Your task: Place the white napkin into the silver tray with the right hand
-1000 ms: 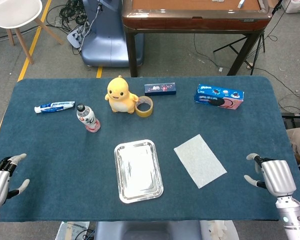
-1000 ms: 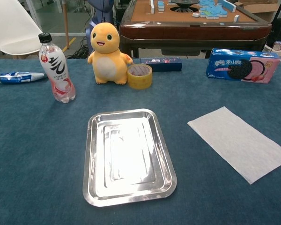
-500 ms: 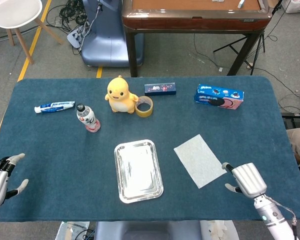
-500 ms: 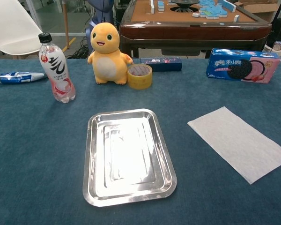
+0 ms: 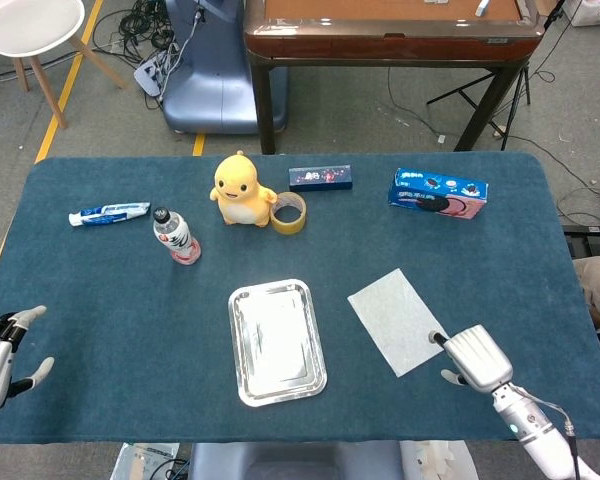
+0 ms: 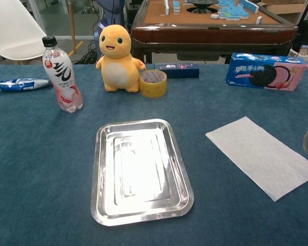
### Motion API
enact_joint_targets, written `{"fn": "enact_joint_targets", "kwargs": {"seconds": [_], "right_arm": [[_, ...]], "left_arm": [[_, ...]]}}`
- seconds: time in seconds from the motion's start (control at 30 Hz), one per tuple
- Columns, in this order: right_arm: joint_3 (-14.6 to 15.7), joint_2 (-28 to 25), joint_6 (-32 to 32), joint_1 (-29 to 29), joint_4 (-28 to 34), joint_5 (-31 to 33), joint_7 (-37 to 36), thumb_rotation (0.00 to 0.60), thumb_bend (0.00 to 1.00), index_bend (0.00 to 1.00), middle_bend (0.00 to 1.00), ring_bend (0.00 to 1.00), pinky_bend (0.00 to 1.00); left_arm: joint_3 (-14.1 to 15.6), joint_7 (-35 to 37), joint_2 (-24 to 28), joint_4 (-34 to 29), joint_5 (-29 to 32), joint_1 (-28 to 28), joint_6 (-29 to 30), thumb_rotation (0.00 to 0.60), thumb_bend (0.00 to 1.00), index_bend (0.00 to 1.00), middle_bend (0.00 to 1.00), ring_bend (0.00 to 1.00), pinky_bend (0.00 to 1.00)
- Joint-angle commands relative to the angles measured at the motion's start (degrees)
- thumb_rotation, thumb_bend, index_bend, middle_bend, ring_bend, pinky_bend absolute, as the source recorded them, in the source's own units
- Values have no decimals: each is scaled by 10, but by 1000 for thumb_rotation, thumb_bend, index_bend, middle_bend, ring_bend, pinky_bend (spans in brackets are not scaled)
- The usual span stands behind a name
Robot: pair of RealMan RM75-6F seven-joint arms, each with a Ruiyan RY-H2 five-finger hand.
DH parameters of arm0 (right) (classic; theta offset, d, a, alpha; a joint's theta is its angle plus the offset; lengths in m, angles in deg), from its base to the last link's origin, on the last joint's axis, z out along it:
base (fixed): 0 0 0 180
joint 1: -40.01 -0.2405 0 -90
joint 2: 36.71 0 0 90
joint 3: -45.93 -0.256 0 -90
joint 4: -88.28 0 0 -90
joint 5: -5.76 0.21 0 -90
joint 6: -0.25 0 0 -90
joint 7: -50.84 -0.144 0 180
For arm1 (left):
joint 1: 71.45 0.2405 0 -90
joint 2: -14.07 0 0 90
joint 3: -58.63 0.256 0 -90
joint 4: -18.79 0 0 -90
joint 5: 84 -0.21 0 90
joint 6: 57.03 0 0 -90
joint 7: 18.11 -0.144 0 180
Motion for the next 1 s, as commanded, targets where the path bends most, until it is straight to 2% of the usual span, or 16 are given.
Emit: {"fn": "enact_joint_targets", "kwargs": {"seconds": [0.03, 1.0], "right_arm": [[3, 5, -9, -8, -13, -3, 4, 600, 0, 415, 1000, 1000, 1000], [10, 91, -67, -66, -88, 2, 2, 600, 0, 424, 1000, 1000, 1000]], "left_arm": [[-1, 1, 0, 0, 1, 0, 0, 600, 224, 192, 268, 209, 420], [-8, 17, 11, -4, 7, 5, 8, 600, 224, 193, 268, 208, 420]]}}
